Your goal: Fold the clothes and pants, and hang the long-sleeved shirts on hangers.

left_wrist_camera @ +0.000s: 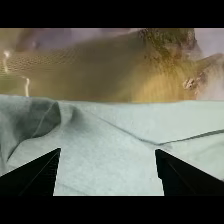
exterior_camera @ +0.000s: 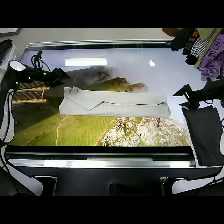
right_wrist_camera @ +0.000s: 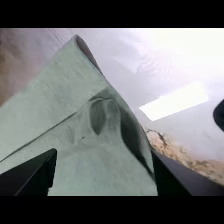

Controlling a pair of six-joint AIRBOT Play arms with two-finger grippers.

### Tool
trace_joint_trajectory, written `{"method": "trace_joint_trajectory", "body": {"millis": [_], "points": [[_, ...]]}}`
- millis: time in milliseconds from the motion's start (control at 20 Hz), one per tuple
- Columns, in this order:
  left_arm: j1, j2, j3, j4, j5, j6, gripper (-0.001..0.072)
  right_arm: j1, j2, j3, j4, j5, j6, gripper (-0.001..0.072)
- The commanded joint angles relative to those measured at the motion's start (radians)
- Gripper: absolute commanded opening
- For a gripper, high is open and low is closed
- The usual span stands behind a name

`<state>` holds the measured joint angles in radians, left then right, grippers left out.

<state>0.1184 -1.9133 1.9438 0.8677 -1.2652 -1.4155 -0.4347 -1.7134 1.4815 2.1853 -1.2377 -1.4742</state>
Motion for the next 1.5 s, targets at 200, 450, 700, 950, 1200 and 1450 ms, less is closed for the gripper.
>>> {"method": "trace_joint_trajectory", "body": {"millis": [200, 450, 700, 950, 1200, 1450], "points": [[-0.026, 0.099, 0.125, 0.245, -0.164, -0.115, 0.072, -0.027, -0.166, 0.017, 0.149, -0.07, -0.166, 0.0682], [-0.033, 0.126, 0.125, 0.244, -0.19, -0.116, 0.072, -0.027, -0.175, 0.017, 0.157, 0.026, -0.191, 0.0681], [-0.046, 0.125, 0.106, 0.245, -0.194, -0.122, 0.072, 0.006, -0.211, 0.016, 0.164, 0.0, -0.201, 0.0681], [-0.047, 0.125, 0.098, 0.267, -0.191, -0.121, 0.072, 0.101, -0.219, 0.016, 0.107, 0.018, -0.197, 0.0503], [-0.065, 0.12, 0.046, 0.266, -0.182, -0.103, 0.0281, 0.107, -0.167, 0.019, 0.11, 0.039, -0.178, 0.0046], [-0.184, 0.1, -0.078, 0.179, -0.029, -0.122, 0.0017, 0.107, -0.026, 0.13, 0.073, -0.074, -0.105, 0.0046]]}}
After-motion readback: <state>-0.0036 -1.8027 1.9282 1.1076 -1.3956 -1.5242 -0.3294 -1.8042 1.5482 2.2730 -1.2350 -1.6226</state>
